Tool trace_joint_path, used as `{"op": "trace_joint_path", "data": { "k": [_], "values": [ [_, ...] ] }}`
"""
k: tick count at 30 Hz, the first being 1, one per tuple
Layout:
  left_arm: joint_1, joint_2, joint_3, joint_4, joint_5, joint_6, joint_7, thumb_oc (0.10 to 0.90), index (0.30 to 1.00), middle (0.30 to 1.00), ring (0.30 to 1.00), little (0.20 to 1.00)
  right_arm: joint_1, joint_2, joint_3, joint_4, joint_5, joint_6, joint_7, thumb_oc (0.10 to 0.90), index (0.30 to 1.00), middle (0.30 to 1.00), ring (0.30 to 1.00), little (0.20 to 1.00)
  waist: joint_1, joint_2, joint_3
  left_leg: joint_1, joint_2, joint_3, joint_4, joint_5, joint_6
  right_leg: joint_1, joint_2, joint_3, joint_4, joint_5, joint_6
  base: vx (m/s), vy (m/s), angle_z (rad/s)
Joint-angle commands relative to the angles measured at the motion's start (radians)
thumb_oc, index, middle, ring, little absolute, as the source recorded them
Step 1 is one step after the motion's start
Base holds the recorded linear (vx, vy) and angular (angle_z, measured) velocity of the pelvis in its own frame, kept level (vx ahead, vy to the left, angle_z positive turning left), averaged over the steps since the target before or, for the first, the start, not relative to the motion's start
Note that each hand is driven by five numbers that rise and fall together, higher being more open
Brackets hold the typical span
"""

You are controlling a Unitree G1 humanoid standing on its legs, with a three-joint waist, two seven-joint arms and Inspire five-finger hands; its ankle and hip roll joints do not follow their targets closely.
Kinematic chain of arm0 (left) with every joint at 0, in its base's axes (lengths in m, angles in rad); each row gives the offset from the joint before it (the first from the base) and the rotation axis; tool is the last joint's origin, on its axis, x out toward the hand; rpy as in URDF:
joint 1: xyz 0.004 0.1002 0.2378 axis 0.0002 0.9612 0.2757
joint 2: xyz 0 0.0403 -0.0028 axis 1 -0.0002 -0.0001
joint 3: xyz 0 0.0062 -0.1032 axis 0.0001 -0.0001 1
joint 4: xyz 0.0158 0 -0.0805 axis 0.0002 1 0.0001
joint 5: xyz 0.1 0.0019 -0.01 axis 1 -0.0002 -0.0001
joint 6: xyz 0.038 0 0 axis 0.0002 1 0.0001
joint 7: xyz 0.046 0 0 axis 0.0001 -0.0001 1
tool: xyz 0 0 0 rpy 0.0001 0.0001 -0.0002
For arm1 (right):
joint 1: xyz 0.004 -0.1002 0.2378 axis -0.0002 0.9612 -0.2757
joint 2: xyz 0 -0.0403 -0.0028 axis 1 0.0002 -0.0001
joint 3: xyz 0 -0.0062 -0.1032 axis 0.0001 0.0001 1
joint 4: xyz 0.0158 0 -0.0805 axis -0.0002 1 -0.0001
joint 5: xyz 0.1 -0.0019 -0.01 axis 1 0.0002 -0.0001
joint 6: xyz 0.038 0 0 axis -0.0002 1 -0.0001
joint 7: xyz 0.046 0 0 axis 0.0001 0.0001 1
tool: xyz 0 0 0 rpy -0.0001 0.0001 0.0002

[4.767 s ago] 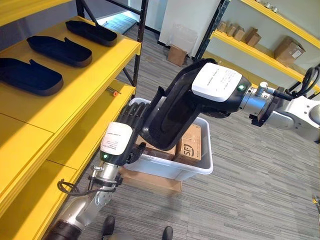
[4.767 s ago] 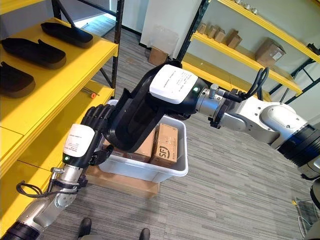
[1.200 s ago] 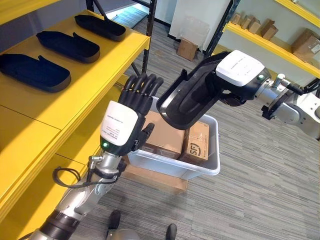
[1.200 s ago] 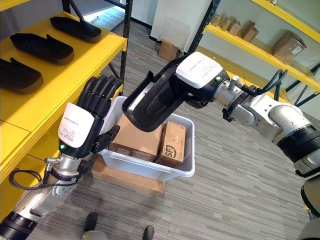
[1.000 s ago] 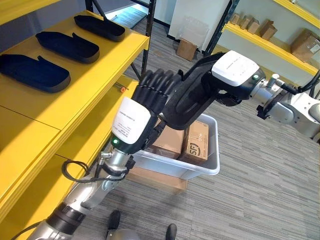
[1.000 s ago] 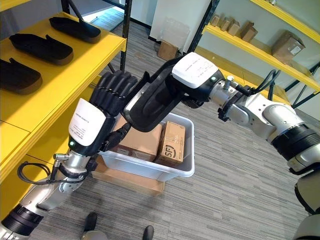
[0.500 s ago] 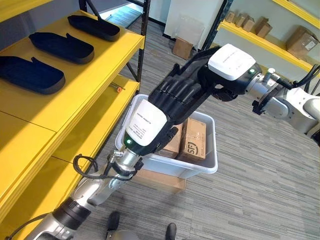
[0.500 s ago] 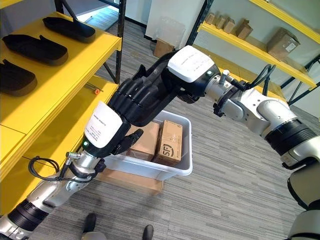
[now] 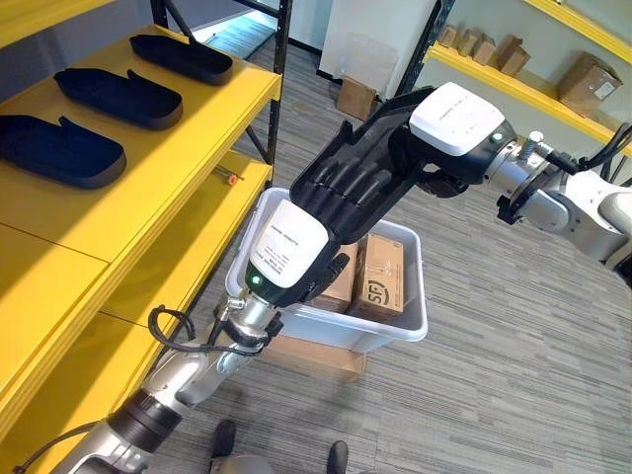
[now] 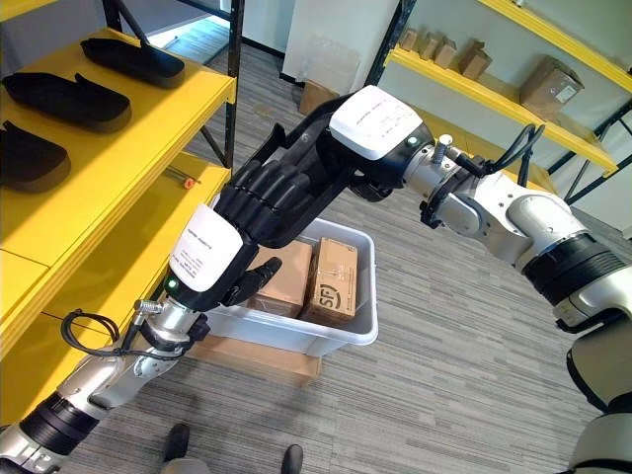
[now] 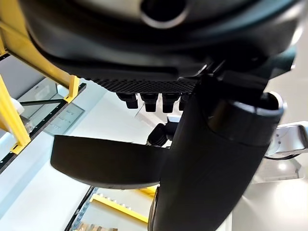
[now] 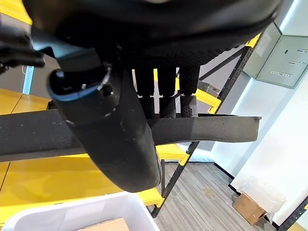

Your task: Move parts from the plastic box to the shelf.

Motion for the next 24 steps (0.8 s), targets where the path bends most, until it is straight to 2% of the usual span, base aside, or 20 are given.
{"op": "trace_joint_path", "data": {
  "k": [1, 11, 24],
  "values": [
    [-0.115, -0.008, 0.022, -0.032, 0.013, 0.005, 0.051, 0.9, 1.0, 1.0, 1.0, 1.0, -0.239, 0.005, -0.044, 0.044, 0.094, 0.063, -0.097, 0.4, 0.3, 0.3, 0.3, 0.3, -0.007, -0.031, -0.077, -0.048, 0.069, -0.014, 0.056, -0.027, 0.015, 0.122, -0.027, 0.04, 0.055, -0.089, 0.041, 0.0, 0.0, 0.0],
    [-0.134, -0.011, 0.037, 0.043, 0.052, 0.054, 0.076, 0.9, 1.0, 1.0, 1.0, 1.0, -0.235, 0.013, -0.06, 0.03, 0.1, 0.059, -0.089, 0.4, 0.3, 0.3, 0.3, 0.3, -0.013, -0.042, -0.083, -0.04, 0.071, -0.006, 0.052, -0.029, 0.014, 0.123, -0.026, 0.048, 0.054, -0.085, 0.042, 0.0, 0.0, 0.0],
    [-0.236, -0.047, -0.06, 0.118, 0.081, 0.069, 0.061, 0.9, 1.0, 1.0, 1.0, 1.0, -0.256, 0.071, -0.054, 0.053, 0.098, 0.06, -0.085, 0.4, 0.3, 0.3, 0.3, 0.3, -0.033, -0.039, -0.098, -0.025, 0.075, 0.007, 0.047, -0.033, 0.016, 0.123, -0.028, 0.062, 0.053, -0.085, 0.041, 0.0, 0.003, -0.02]
  ]
}}
